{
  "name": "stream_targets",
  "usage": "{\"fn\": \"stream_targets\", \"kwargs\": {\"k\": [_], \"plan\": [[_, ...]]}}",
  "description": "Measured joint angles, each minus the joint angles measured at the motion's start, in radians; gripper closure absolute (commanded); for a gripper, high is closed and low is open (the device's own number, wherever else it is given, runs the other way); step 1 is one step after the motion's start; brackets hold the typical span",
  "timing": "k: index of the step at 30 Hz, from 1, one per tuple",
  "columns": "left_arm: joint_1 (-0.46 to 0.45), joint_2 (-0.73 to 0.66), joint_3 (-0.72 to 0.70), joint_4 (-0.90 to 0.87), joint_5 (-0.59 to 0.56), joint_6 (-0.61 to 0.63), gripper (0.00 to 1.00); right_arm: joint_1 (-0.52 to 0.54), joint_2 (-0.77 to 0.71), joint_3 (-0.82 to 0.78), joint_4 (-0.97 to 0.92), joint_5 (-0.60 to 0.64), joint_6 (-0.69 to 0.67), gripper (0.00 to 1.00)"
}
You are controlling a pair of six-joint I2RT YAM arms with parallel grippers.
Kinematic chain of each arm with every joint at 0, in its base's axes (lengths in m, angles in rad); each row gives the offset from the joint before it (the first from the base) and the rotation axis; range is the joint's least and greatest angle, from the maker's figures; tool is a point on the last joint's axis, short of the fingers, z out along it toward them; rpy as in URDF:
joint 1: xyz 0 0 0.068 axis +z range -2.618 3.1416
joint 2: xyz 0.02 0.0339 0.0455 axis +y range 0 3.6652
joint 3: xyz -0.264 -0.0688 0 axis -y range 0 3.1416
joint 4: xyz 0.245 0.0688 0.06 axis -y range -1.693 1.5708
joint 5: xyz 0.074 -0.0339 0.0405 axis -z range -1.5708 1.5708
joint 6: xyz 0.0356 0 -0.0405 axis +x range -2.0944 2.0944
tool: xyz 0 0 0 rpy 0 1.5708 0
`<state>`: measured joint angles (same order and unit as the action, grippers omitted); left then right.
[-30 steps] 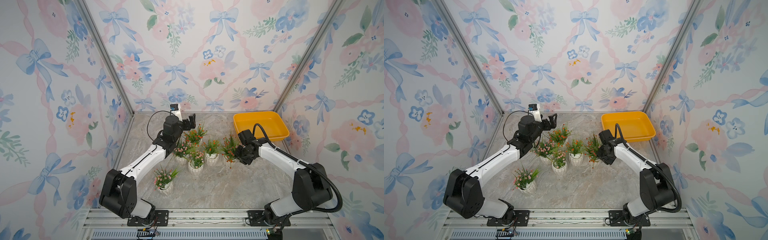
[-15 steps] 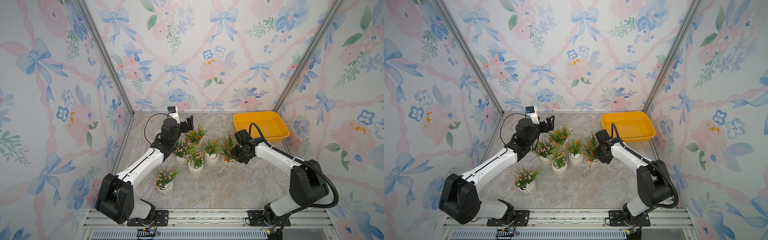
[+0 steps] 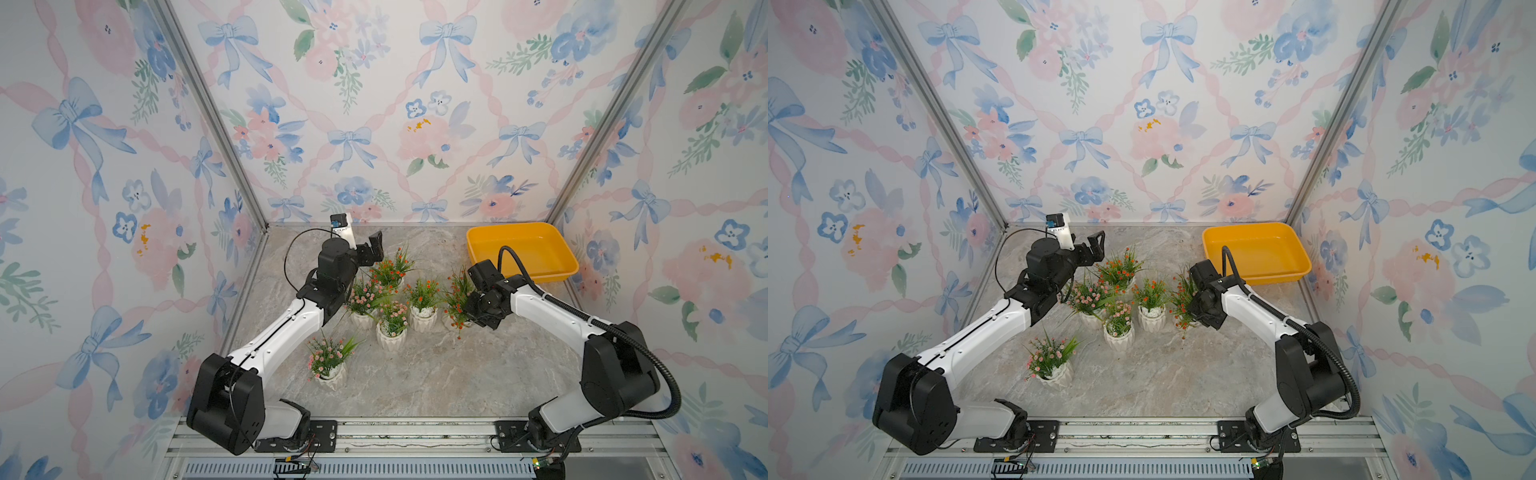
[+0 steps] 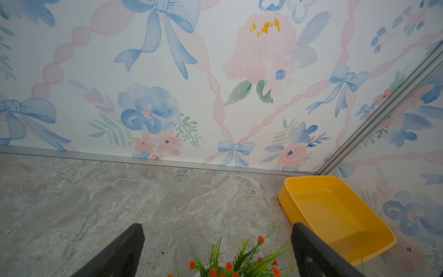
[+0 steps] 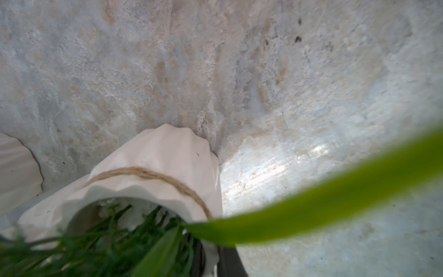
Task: Put the potted gypsophila into the storage box
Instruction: Pick up the baby's breath potted plant from the center of the board, then place the baby's breath potted plant at the storage box.
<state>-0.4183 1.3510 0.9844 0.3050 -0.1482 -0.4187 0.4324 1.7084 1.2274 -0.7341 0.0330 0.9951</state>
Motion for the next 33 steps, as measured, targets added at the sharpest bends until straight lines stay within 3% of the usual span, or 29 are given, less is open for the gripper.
{"fn": "stream_targets", "kwargs": {"k": [19, 27, 33], "plan": [[0.058, -0.060, -0.033, 0.000, 0.064, 0.023, 0.02, -0.009, -0.146, 0.104, -0.108, 0.133, -0.016, 0.99], [0.064, -0.032, 0.011, 0.024, 0.058, 0.023, 0.02, -0.217, -0.086, 0.302, -0.128, 0.129, -0.107, 0.99], [0.064, 0.089, 0.109, 0.061, 0.026, -0.017, 0.02, -0.423, 0.045, 0.378, -0.043, 0.095, -0.136, 0.99]]}}
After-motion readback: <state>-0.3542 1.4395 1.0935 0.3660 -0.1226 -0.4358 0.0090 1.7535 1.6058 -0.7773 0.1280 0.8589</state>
